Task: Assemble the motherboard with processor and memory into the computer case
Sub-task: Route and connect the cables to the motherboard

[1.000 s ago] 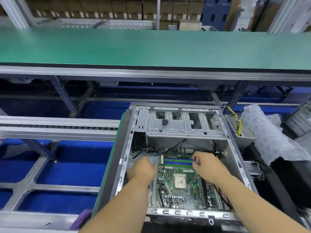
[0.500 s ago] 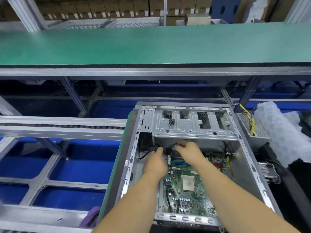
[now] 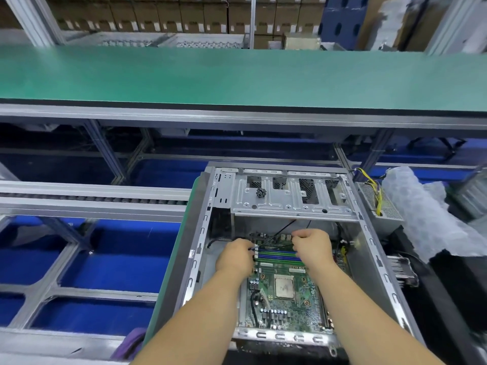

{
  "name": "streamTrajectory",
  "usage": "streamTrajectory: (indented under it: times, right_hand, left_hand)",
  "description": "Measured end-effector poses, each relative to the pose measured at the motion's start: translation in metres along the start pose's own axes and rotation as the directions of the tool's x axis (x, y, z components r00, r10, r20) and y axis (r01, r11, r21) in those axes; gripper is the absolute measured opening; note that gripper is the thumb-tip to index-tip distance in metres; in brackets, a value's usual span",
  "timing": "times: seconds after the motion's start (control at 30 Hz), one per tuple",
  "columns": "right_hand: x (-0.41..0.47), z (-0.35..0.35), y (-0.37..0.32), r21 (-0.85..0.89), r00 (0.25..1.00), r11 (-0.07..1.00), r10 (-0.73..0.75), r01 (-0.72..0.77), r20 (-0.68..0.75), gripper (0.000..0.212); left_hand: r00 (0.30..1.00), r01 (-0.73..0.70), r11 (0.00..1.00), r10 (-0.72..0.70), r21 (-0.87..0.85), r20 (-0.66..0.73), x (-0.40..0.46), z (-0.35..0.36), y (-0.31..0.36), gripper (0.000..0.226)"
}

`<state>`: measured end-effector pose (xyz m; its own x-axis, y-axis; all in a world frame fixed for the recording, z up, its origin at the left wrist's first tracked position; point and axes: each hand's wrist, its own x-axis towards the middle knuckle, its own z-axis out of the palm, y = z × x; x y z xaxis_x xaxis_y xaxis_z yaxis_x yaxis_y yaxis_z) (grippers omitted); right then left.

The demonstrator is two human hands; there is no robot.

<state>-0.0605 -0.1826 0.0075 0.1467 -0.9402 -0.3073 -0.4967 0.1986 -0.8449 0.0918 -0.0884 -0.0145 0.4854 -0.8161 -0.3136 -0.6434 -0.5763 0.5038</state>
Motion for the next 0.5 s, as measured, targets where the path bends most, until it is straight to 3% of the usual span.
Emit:
streamTrajectory:
  times: [0.27,0.33,0.4,0.47,0.5]
  right_hand:
    - [-0.002,-0.005,0.002,-0.077,0.993,0.990,-0.117,0.115,-0.033,0.018]
    - [-0.006,0.000,-0.002,0.099,0.997,0.993,-0.062,0.058,0.040,0.016]
    - [-0.012,0.007,-0.008,0.359,0.984,0.931,-0.006,-0.059,0.178,0.020]
    - [-0.018,0.010,-0.014,0.578,0.912,0.786,-0.045,-0.220,0.408,0.028]
    - [-0.021,0.011,-0.016,0.603,0.860,0.746,-0.082,-0.283,0.504,0.030]
  left_hand:
    - [0.979,-0.128,0.992,0.124,-0.015,-0.163,-0.012,-0.007,0.014,0.041]
    - [0.969,-0.138,0.989,0.126,-0.047,-0.211,-0.015,-0.008,0.020,0.037]
    - [0.965,-0.128,0.987,0.102,-0.094,-0.241,-0.016,-0.010,0.024,0.022]
    - [0.963,-0.117,0.983,0.076,-0.143,-0.260,-0.016,-0.012,0.024,0.009]
    - [0.961,-0.113,0.980,0.066,-0.163,-0.268,-0.016,-0.014,0.023,0.007]
